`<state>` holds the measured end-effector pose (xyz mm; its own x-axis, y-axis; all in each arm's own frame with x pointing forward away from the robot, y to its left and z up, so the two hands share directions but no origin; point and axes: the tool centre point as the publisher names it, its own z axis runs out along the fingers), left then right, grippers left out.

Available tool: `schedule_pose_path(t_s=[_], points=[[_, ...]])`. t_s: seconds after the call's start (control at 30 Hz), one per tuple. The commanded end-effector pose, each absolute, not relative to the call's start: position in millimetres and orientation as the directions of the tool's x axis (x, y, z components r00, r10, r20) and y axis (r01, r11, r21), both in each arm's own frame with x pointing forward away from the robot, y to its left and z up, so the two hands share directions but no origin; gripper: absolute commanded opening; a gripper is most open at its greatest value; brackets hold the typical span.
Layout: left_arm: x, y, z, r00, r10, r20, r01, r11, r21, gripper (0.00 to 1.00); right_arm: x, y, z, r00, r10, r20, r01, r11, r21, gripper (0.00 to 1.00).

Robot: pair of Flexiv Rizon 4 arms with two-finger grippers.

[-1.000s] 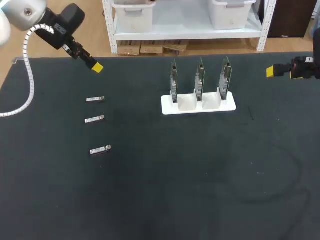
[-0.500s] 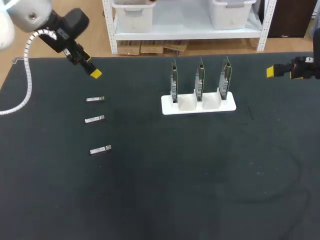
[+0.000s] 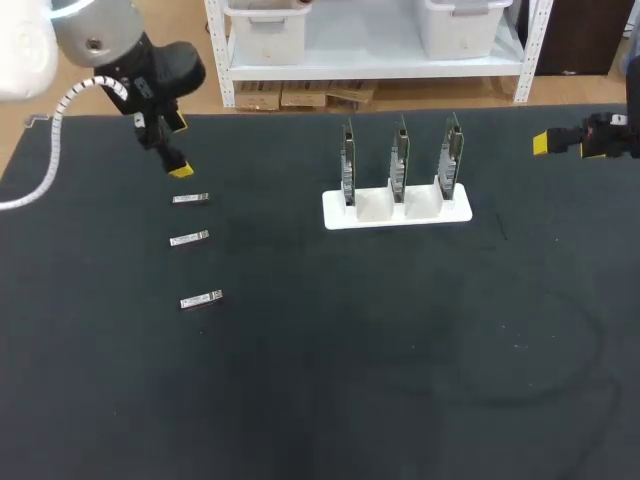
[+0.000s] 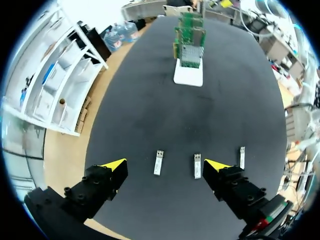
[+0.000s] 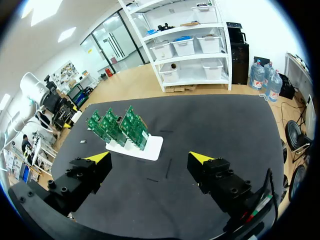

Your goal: Pick up the optical module with the left hand, and insert it into the network port with the right hand.

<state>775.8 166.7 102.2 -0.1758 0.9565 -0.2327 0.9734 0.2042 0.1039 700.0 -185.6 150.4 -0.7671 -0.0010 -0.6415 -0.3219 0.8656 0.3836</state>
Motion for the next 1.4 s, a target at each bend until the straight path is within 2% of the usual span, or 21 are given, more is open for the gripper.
schedule_pose_path(t_s=[0.03,0.77,1.13,1.4], points=[[783,168,96,-0.187,0.959,-0.211,0.974,0.209,0.088,1.0,700,-185,151,-0.767,0.0,-0.642,-0.319,0.868,0.381,1.0],[783,183,28,-0.161,0.984,-0.078,0.986,0.163,0.019,1.0,700,-185,151,-0.767,0.0,-0.642,-0.319,0.868,0.381,1.0],[791,200,7,-0.248,0.966,-0.077,0.969,0.248,-0.009,1.0,700,-185,151,-0.767,0.0,-0.642,-0.319,0.868,0.381,1.0],[793,199,-2,-0.25,0.964,-0.086,0.968,0.249,-0.023,1.0,700,-185,151,-0.767,0.0,-0.642,-0.319,0.868,0.381,1.0]])
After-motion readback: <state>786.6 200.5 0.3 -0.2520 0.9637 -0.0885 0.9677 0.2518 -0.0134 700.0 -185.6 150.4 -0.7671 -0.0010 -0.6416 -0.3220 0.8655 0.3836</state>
